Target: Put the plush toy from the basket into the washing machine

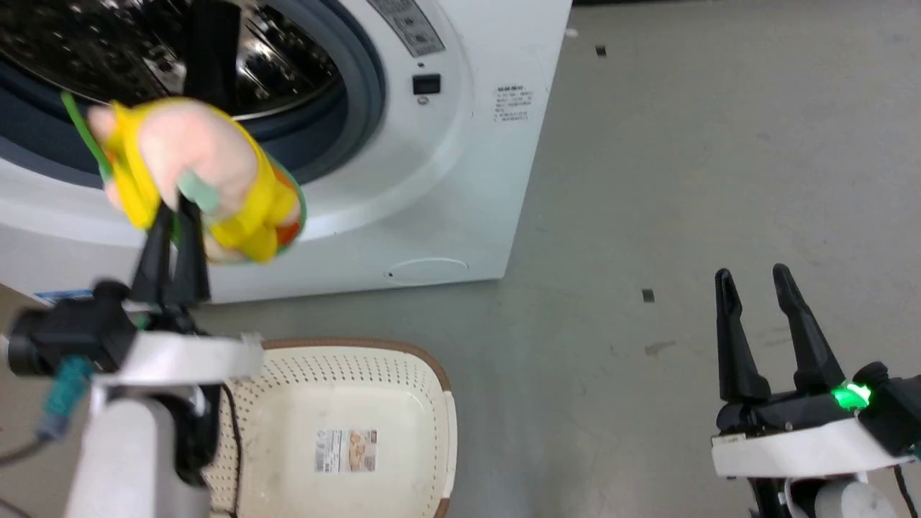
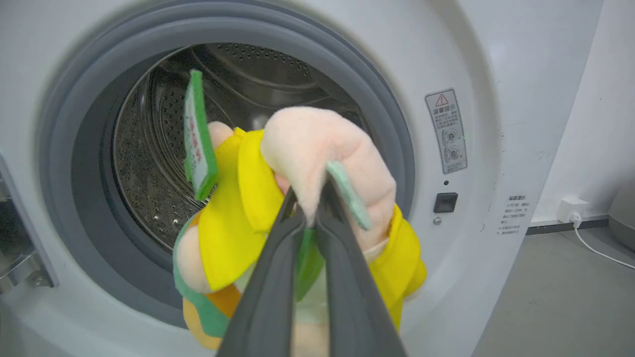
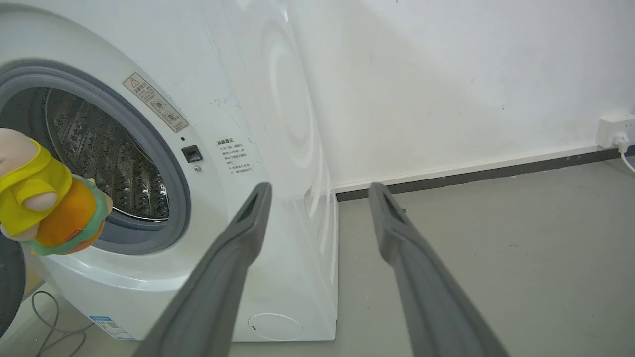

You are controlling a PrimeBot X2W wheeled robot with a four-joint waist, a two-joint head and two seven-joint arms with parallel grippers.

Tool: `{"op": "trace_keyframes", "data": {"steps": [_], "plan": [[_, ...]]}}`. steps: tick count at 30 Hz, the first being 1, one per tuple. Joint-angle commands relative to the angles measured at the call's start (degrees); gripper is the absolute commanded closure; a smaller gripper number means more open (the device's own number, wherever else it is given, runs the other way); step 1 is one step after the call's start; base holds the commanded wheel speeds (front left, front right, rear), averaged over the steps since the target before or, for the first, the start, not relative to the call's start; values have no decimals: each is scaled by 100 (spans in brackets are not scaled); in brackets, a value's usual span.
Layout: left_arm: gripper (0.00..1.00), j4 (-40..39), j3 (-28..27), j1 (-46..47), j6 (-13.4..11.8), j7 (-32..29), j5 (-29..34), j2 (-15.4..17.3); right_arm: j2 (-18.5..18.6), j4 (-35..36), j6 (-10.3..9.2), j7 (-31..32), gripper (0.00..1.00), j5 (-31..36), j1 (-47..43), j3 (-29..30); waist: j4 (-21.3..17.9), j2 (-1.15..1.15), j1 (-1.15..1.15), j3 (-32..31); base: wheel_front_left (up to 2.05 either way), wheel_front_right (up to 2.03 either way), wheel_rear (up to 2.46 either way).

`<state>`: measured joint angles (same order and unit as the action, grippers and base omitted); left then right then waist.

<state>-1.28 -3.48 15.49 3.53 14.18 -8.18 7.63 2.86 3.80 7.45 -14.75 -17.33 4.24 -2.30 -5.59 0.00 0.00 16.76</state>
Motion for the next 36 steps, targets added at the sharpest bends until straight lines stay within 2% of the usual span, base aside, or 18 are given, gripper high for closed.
{"op": "trace_keyframes", "data": {"steps": [1,5,13,17,18,22,28,33,36], "plan": [[100,-4,-59,262,10,-54,10,116,2,31,3,-25,0,-43,126,-5,-153,0,0,303,0,0,0],[100,74,-244,1057,-36,-488,-58,394,2,102,3,-25,0,-75,311,61,-311,0,0,814,0,0,0],[100,457,-482,2910,87,-1589,-43,1392,2,226,3,-25,0,-254,739,90,-700,0,0,1845,0,0,0],[100,994,-530,3913,134,-1982,-25,1862,2,270,3,-25,0,-357,929,90,-844,0,0,2271,0,0,0],[100,1346,-535,4391,143,-2136,-65,1982,2,268,3,-25,0,-405,1009,84,-901,0,0,2446,0,0,0],[100,2182,-284,5209,205,-2205,220,2415,2,238,3,-25,0,-492,1136,20,-1021,0,0,2718,0,0,0],[100,3325,-92,6032,190,-2159,287,2451,2,225,3,-25,0,-583,1216,-65,-1126,0,0,2947,0,0,0],[100,4154,-227,6437,44,-2075,87,2344,2,239,3,-25,0,-602,1246,-69,-1168,0,0,3036,0,0,0],[100,4536,-23,6515,119,-2077,188,2363,2,249,3,-25,0,-593,1257,-38,-1153,0,0,3063,0,0,0]]}}
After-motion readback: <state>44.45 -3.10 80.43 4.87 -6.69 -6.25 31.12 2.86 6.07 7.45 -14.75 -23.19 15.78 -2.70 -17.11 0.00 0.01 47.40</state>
